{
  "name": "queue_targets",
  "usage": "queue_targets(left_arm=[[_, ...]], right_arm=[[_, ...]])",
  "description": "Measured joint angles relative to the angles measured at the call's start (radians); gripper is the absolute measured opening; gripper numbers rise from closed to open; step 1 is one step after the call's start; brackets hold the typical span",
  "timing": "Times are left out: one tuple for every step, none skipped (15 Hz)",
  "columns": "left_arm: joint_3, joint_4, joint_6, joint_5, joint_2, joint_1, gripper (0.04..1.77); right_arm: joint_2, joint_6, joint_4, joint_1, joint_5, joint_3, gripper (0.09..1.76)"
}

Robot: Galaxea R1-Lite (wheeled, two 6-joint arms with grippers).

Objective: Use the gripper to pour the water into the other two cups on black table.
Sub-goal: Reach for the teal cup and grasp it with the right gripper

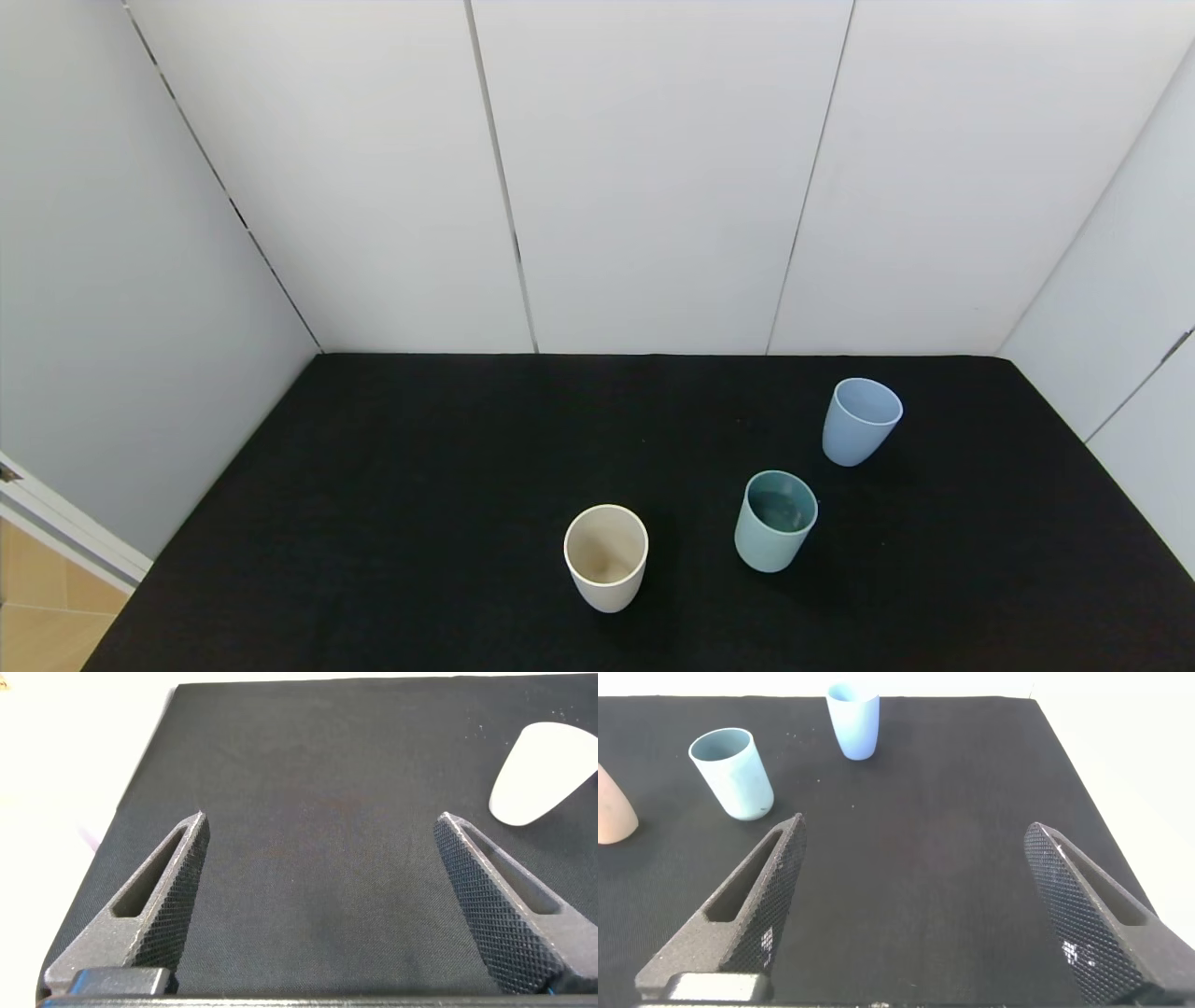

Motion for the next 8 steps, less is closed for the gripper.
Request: queue_targets(left_arm=[[0.000,0.000,0.000,0.000,0.000,0.000,1.72],[0.000,0.000,0.000,0.000,0.000,0.000,1.72],[0.000,0.000,0.000,0.000,0.000,0.000,1.72],[0.000,0.000,0.000,0.000,0.000,0.000,1.72],[0.000,0.000,0.000,0.000,0.000,0.000,1.72],[0.000,0.000,0.000,0.000,0.000,0.000,1.72],[0.000,0.000,0.000,0.000,0.000,0.000,1.72],[0.000,0.000,0.000,0.000,0.000,0.000,1.72]], right_arm=[[0.000,0.000,0.000,0.000,0.000,0.000,1.70],[0.000,0.000,0.000,0.000,0.000,0.000,1.70],[0.000,0.000,0.000,0.000,0.000,0.000,1.70],[0.000,0.000,0.000,0.000,0.000,0.000,1.70],[0.000,0.000,0.000,0.000,0.000,0.000,1.70],[0.000,0.000,0.000,0.000,0.000,0.000,1.70],[0.000,0.000,0.000,0.000,0.000,0.000,1.70],[0.000,0.000,0.000,0.000,0.000,0.000,1.70]])
